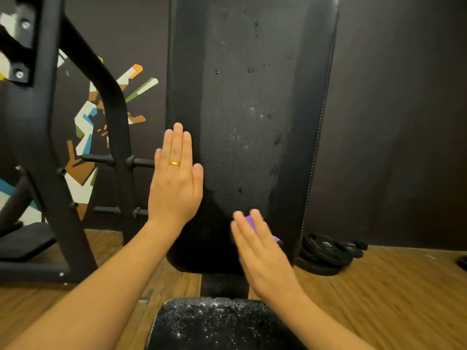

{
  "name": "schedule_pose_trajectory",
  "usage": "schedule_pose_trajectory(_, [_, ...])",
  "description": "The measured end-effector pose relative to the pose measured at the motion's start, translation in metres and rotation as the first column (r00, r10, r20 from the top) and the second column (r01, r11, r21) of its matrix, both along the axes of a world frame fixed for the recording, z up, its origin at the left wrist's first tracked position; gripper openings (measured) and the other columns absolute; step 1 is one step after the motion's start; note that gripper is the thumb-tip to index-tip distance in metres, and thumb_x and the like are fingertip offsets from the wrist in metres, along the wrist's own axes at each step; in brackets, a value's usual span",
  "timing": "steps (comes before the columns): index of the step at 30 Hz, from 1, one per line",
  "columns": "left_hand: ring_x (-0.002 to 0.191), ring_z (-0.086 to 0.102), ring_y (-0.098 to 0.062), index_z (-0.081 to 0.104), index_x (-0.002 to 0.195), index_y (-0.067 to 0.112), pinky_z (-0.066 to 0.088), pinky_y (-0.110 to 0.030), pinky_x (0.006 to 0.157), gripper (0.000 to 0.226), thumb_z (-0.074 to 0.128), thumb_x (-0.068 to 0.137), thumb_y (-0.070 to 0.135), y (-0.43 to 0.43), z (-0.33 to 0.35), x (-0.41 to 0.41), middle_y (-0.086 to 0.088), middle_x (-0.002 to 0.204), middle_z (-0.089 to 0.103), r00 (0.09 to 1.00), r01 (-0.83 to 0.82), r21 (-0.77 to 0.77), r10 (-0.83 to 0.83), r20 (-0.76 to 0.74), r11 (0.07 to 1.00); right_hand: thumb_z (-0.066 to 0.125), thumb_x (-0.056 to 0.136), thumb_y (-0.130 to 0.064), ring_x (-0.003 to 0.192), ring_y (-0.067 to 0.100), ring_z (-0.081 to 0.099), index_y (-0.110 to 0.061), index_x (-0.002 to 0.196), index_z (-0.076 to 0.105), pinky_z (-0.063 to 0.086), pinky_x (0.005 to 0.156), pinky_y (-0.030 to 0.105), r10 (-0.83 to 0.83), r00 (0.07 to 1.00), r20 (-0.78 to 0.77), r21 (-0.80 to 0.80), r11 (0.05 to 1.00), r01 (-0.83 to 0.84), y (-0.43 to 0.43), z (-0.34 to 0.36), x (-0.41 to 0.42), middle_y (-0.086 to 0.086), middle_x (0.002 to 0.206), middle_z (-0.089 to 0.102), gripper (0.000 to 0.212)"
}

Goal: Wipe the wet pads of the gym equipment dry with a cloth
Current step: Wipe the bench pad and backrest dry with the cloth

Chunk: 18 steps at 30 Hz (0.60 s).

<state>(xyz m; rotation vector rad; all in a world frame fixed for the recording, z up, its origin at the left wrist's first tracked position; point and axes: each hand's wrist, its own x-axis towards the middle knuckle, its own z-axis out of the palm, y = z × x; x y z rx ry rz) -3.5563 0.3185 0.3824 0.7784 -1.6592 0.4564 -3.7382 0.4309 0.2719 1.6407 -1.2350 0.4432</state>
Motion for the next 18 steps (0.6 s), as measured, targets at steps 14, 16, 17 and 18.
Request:
schedule_pose_trajectory(14, [0.156,-0.006,-0.018,0.011,0.161,0.007,0.001,-0.035,0.124,0.060,0.024,0.106,0.029,0.000,0.001,0.001,-0.006,0.170,0.002,0.999,0.047,0.030,-0.047,-0.011,0.998,0.062,0.083,0.022,0.150,0.046,0.020,0.007,0.149,0.037,0.016,0.126,0.043,0.009,0.982,0.186,-0.220,0.975,0.033,0.023,0.027,-0.061,0.023,0.159,0.033,0.072])
schedule_pose_trajectory(16, [0.156,-0.006,-0.018,0.012,0.161,0.007,0.001,-0.036,0.124,0.060,0.026,0.106,0.028,-0.001,0.001,0.002,-0.006,0.170,0.002,0.998,0.056,0.028,-0.056,-0.013,0.998,0.067,0.082,0.019,0.151,0.046,0.017,0.007,0.151,0.033,0.011,0.127,0.038,-0.019,0.969,0.245,-0.203,0.977,0.071,0.021,0.036,-0.062,0.023,0.160,0.029,0.078])
schedule_pose_trajectory(17, [0.156,-0.006,-0.018,0.012,0.161,0.007,0.002,-0.037,0.124,0.060,0.027,0.106,0.028,-0.001,0.001,0.002,-0.005,0.170,0.002,0.998,0.066,0.028,-0.066,-0.012,0.997,0.069,0.082,0.017,0.152,0.045,0.015,0.005,0.153,0.030,0.014,0.125,0.038,-0.012,0.967,0.253,-0.180,0.982,0.059,0.019,0.041,-0.058,0.021,0.162,0.027,0.081])
schedule_pose_trajectory(18, [0.156,-0.006,-0.018,0.012,0.161,0.007,0.003,-0.038,0.124,0.060,0.027,0.106,0.027,-0.001,0.000,0.002,-0.005,0.170,0.001,0.997,0.072,0.032,-0.071,-0.013,0.997,0.070,0.083,0.015,0.153,0.044,0.013,0.002,0.154,0.026,0.020,0.120,0.039,-0.009,0.970,0.243,-0.145,0.988,0.045,0.017,0.046,-0.055,0.019,0.163,0.024,0.085])
